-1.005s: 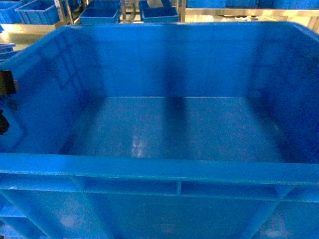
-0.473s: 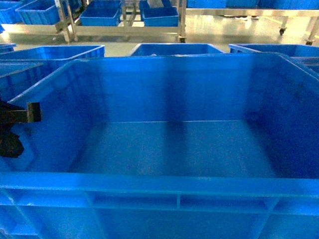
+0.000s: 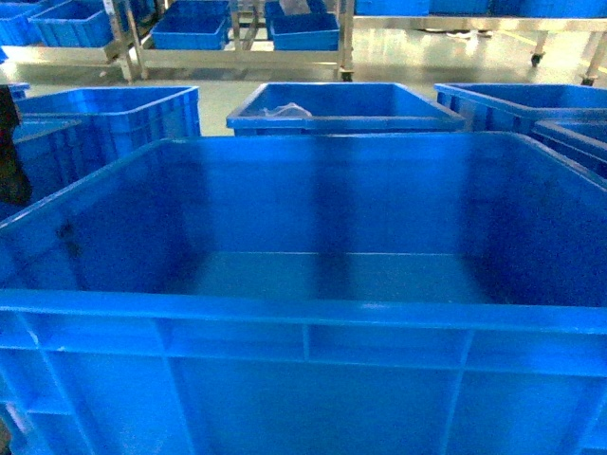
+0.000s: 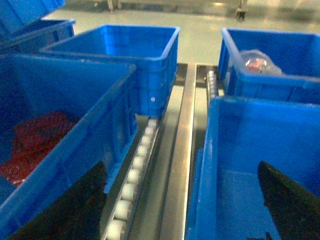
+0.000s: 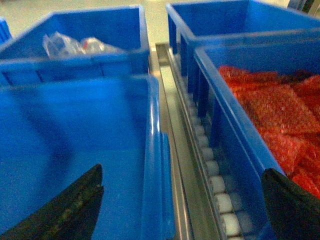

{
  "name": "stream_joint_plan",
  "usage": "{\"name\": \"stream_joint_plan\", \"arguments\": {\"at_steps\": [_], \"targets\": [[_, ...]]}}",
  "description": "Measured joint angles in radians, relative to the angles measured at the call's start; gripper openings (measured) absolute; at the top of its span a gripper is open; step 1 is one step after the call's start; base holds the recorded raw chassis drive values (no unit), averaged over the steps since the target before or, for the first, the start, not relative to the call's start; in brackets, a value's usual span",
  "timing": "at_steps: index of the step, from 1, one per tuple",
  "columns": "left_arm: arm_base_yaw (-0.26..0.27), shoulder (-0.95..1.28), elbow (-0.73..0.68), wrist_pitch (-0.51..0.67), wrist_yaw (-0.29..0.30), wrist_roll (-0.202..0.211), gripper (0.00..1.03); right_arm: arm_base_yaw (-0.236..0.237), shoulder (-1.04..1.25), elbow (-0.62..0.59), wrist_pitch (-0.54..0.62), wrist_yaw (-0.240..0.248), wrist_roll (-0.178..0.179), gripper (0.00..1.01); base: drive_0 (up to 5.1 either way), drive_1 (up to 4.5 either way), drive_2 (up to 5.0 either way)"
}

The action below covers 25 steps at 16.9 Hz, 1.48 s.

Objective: Place box next to blue box on left shelf

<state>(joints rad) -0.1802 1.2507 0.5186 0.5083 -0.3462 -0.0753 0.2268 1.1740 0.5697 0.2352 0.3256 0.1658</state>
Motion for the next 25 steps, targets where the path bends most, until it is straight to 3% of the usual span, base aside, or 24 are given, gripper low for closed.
{"name": "stream_joint_plan", "arguments": {"at_steps": [1,2,4,5,6,7,8,12,13,14,15,18,19,21,25], "targets": [[-0.002,-0.021,-0.001,0.018,0.002,0.0,0.95,-0.002,-0.029,-0.005,0.044,0.0,0.005,0.98,0.0,0.0,0.0],[-0.002,-0.026,-0.001,0.017,0.002,0.0,0.99,-0.005,-0.044,-0.004,0.048,0.0,0.01,0.98,0.0,0.0,0.0],[-0.002,-0.022,-0.003,0.014,0.002,0.0,0.98,-0.005,-0.03,-0.005,0.04,0.0,0.01,0.98,0.0,0.0,0.0],[0.004,-0.015,-0.017,0.072,0.026,0.008,0.96,-0.018,-0.021,-0.051,0.208,-0.047,-0.015,0.93,0.0,0.0,0.0],[0.031,-0.015,-0.083,0.246,0.143,0.034,0.83,-0.041,-0.034,-0.136,0.389,-0.126,-0.077,0.8,0.0,0.0,0.0],[0.048,-0.048,-0.164,0.314,0.203,0.05,0.71,-0.062,-0.071,-0.223,0.481,-0.157,-0.114,0.67,0.0,0.0,0.0],[0.062,-0.096,-0.216,0.324,0.224,0.056,0.58,-0.084,-0.116,-0.271,0.509,-0.175,-0.135,0.54,0.0,0.0,0.0],[0.108,-0.272,-0.354,0.289,0.27,0.058,0.05,-0.137,-0.282,-0.408,0.479,-0.233,-0.156,0.01,0.0,0.0,0.0],[0.151,-0.312,-0.375,0.27,0.33,0.061,0.02,-0.148,-0.319,-0.427,0.467,-0.243,-0.159,0.02,0.0,0.0,0.0],[0.18,-0.357,-0.395,0.251,0.336,0.061,0.02,-0.198,-0.364,-0.448,0.446,-0.31,-0.159,0.02,0.0,0.0,0.0],[0.184,-0.402,-0.413,0.227,0.337,0.061,0.02,-0.233,-0.402,-0.465,0.424,-0.314,-0.159,0.02,0.0,0.0,0.0],[0.18,-0.53,-0.46,0.142,0.345,0.061,0.02,-0.227,-0.517,-0.508,0.348,-0.323,-0.159,0.02,0.0,0.0,0.0],[0.181,-0.527,-0.491,0.207,0.346,0.061,0.02,-0.227,-0.556,-0.517,0.319,-0.323,-0.159,0.02,0.0,0.0,0.0],[0.181,-0.598,-0.502,0.113,0.346,0.061,0.02,-0.227,-0.593,-0.557,0.336,-0.324,-0.16,0.02,0.0,0.0,0.0],[0.181,-0.786,-0.503,-0.053,0.346,0.061,0.02,-0.227,-0.754,-0.557,0.179,-0.325,-0.159,0.02,0.0,0.0,0.0]]}}
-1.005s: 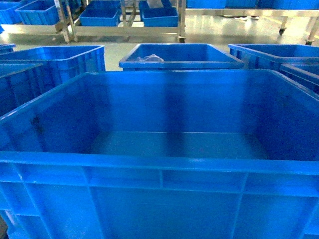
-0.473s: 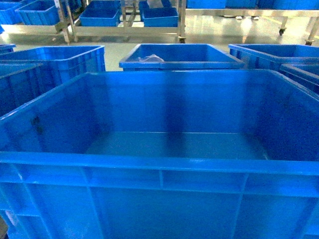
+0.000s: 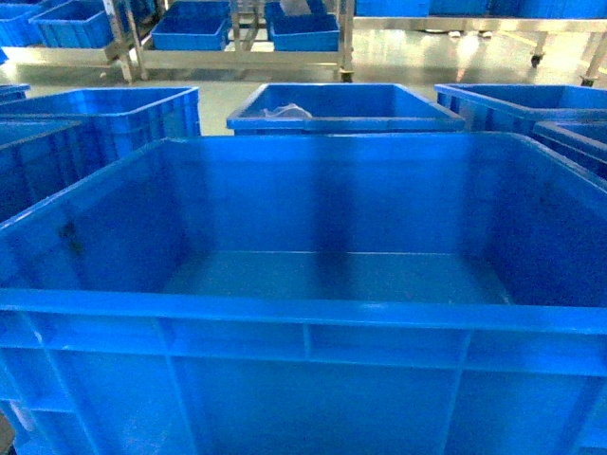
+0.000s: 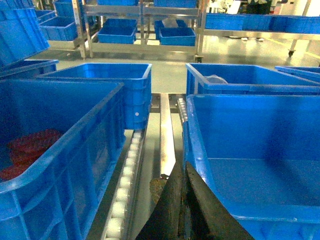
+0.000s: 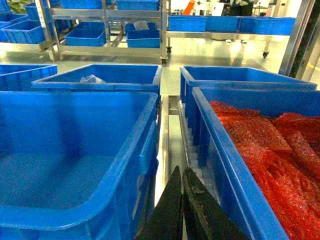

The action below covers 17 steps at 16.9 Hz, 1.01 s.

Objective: Place box next to blue box on left shelf

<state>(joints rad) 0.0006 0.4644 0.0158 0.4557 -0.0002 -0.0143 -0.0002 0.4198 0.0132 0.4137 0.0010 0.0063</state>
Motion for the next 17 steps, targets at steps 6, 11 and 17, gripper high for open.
{"name": "stream_joint_plan", "arguments": {"at_steps": [6,11,17], "targets": [[0.0,-0.195,0.0,-0.185,0.0,0.0,0.02,0.0,-0.174,0.0,-0.166,0.0,0.0,0.02,0.0,0.0,0.0],[0.0,-0.286,0.0,-0.278,0.0,0.0,0.02,0.0,-0.297,0.0,-0.318,0.0,0.0,0.02,0.0,0.0,0.0],[0.0,-0.454,0.0,-0.459,0.0,0.003,0.02,0.0,-0.415,0.0,-0.418,-0.002,0.0,0.02,0.0,0.0,0.0]]}}
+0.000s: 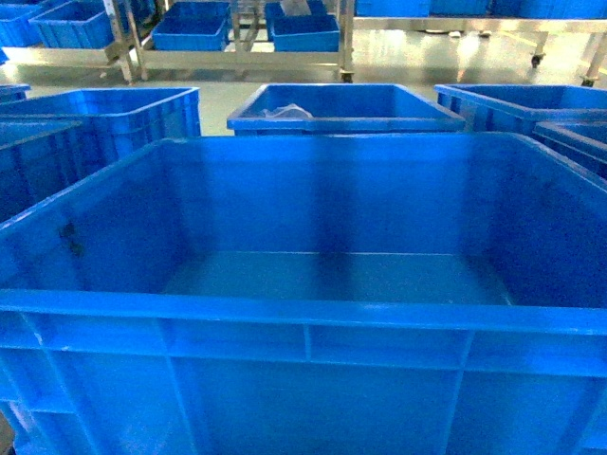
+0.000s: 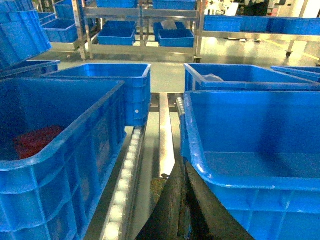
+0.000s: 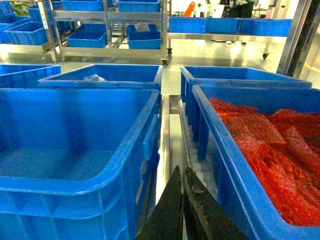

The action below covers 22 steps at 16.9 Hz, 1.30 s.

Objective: Place box next to blue box on left shelf

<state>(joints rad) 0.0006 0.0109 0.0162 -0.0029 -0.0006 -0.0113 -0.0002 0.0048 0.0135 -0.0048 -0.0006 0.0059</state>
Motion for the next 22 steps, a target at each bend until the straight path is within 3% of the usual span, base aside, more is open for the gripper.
{"name": "stream_joint_plan", "arguments": {"at_steps": [2,9,10,22], "targets": [[0.0,0.0,0.0,-0.002,0.0,0.0,0.05,0.0,0.0,0.0,0.0,0.0,-0.001,0.02,0.0,0.0,0.0],[0.0,0.0,0.0,-0.002,0.0,0.0,0.92,0.0,0.0,0.0,0.0,0.0,0.0,0.88,0.0,0.0,0.0],[0.0,0.0,0.0,-0.002,0.0,0.001,1.0,0.0,0.0,0.0,0.0,0.0,0.0,1.0,0.0,0.0,0.0],[0.0,0.0,0.0,-0.002,0.0,0.001,0.98,0.0,0.0,0.0,0.0,0.0,0.0,0.98,0.0,0.0,0.0]]}}
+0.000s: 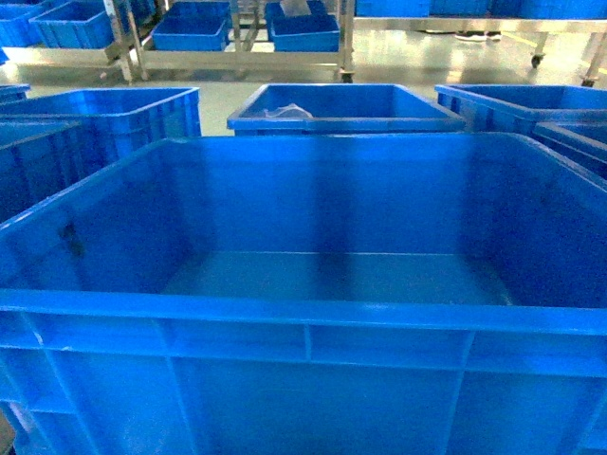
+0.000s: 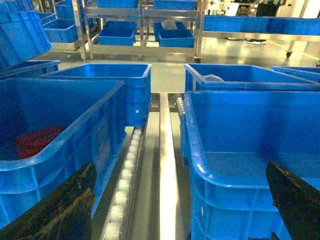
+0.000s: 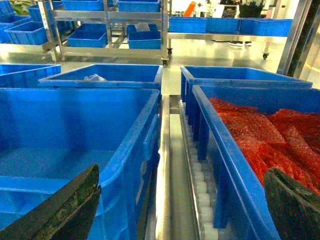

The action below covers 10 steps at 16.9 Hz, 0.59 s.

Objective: Place box next to blue box on left shelf

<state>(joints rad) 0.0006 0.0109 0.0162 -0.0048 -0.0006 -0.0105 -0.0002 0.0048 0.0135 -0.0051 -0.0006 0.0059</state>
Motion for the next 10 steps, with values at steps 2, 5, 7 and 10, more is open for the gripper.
{"name": "stream_joint_plan", "arguments": {"at_steps": [2,5,7,10], "targets": [[0.0,0.0,0.0,0.0,0.0,0.0,0.98,0.0,0.0,0.0,0.0,0.0,0.0,0.98,0.0,0.0,0.0],[0.0,0.0,0.0,0.0,0.0,0.0,0.98,0.0,0.0,0.0,0.0,0.0,0.0,0.98,0.0,0.0,0.0],[0.0,0.0,0.0,0.0,0.0,0.0,0.98,0.0,0.0,0.0,0.0,0.0,0.0,0.98,0.0,0.0,0.0],[0.0,0.0,0.0,0.0,0.0,0.0,0.98,0.0,0.0,0.0,0.0,0.0,0.0,0.98,0.0,0.0,0.0]]}}
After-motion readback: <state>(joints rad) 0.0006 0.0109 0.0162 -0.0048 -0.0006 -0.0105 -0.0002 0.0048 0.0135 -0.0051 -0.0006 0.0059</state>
